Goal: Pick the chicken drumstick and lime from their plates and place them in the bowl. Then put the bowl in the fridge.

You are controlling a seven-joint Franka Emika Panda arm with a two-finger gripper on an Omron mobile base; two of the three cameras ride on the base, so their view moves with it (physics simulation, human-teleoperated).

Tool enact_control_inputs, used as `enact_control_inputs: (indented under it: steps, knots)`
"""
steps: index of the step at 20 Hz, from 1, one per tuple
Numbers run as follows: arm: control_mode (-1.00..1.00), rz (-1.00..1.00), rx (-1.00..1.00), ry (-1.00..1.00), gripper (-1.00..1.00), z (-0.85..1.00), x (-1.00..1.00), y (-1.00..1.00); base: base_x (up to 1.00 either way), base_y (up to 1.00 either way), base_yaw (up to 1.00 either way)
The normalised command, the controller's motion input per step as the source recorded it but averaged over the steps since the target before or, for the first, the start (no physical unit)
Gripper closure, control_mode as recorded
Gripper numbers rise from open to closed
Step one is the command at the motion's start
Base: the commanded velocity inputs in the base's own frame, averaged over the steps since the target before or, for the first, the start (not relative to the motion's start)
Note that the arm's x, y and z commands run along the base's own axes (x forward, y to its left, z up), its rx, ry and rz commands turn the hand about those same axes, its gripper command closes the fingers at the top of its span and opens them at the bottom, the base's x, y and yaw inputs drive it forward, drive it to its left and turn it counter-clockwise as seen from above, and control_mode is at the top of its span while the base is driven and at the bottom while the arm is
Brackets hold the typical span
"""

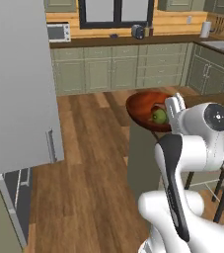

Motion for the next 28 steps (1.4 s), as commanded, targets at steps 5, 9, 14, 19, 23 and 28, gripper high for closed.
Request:
enact_control_inputs:
  steps: [5,9,14,19,23,28]
  knots:
    - [1.0,0.0,0.0,0.0,1.0,0.0,0.0,0.0,0.48,0.14,0.01]
    - [1.0,0.0,0.0,0.0,1.0,0.0,0.0,0.0,0.5,0.48,0.1]
    - [1.0,0.0,0.0,0.0,1.0,0.0,0.0,0.0,0.54,0.15,0.19]
    - [1.0,0.0,0.0,0.0,1.0,0.0,0.0,0.0,0.41,-0.12,0.21]
    - [1.0,0.0,0.0,0.0,1.0,0.0,0.0,0.0,0.49,-0.25,0.02]
    - [1.0,0.0,0.0,0.0,1.0,0.0,0.0,0.0,0.4,-0.52,-0.07]
